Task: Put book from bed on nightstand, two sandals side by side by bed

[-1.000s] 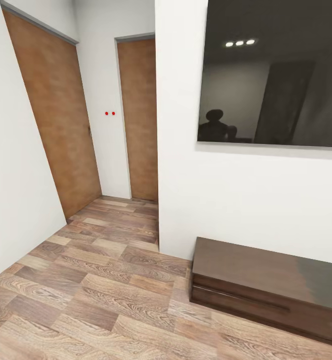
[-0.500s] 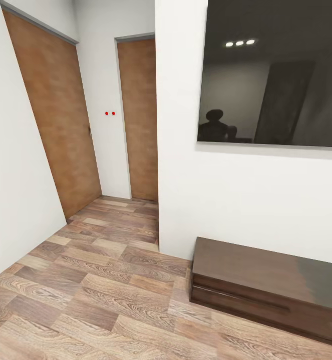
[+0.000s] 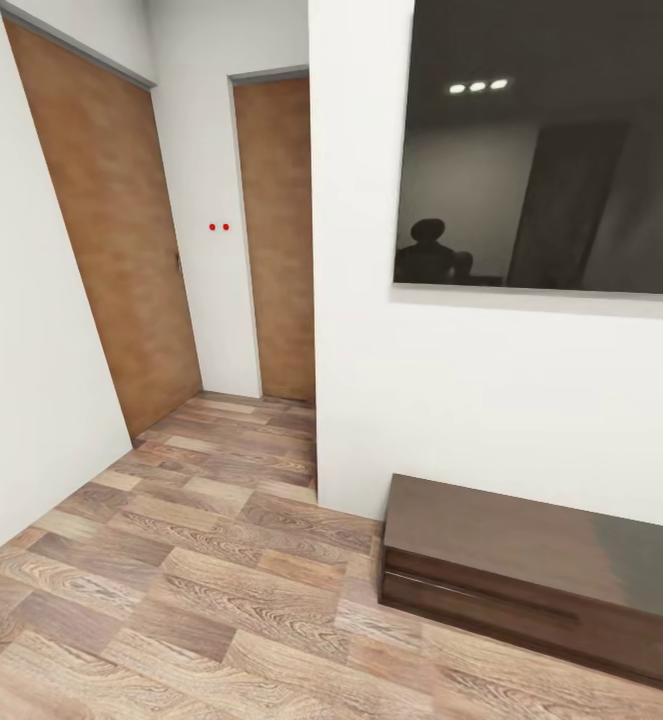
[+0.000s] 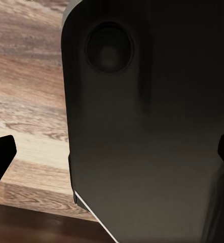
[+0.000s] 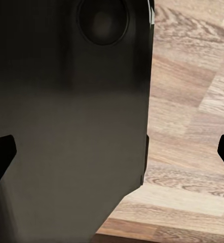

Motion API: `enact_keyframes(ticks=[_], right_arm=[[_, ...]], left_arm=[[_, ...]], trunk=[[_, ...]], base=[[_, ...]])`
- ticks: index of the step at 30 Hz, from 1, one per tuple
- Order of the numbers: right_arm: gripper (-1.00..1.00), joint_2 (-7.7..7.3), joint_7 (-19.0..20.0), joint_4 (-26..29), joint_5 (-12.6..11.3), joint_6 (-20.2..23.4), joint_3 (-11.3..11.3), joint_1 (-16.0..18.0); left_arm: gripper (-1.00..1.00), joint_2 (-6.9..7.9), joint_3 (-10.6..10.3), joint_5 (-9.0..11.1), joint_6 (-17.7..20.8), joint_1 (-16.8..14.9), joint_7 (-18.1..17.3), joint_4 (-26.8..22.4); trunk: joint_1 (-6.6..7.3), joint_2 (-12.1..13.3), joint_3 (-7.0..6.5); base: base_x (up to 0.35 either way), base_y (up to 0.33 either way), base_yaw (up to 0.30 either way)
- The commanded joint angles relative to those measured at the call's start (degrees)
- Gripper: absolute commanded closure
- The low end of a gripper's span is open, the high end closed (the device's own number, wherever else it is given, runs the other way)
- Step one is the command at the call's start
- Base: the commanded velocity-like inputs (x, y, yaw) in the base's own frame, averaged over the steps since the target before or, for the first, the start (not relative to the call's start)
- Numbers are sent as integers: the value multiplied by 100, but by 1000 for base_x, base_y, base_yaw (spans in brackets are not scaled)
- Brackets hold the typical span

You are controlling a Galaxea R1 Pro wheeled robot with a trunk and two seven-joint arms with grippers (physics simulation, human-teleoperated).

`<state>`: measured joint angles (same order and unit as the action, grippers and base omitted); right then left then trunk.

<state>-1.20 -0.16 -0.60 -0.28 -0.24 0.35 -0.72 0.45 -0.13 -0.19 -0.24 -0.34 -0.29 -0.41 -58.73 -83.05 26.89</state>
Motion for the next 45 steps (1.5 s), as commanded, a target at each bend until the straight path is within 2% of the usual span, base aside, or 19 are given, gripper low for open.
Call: enact_keyframes(ticks=[1,16,32,45], right_arm=[[-100,-3,-2,-2,-2,-2,5,2],[-100,-9,-1,-2,0,-2,14,2],[-100,-1,-1,-2,3,-2,16,2],[-100,-3,-1,-2,9,-2,23,2]], left_arm=[[-100,0,0,-3,-2,-1,-4,-1],[-100,-1,2,-3,-8,-1,-6,-2],[-100,-1,-4,-7,-11,-1,-6,-2],[-100,-1,-4,-7,-11,-1,-6,-2]], trunk=[[0,-2,4],[0,-2,4],[0,-2,4],[0,-2,-1]], base=[[0,0,-80],[0,0,-143],[0,0,-55],[0,0,-196]])
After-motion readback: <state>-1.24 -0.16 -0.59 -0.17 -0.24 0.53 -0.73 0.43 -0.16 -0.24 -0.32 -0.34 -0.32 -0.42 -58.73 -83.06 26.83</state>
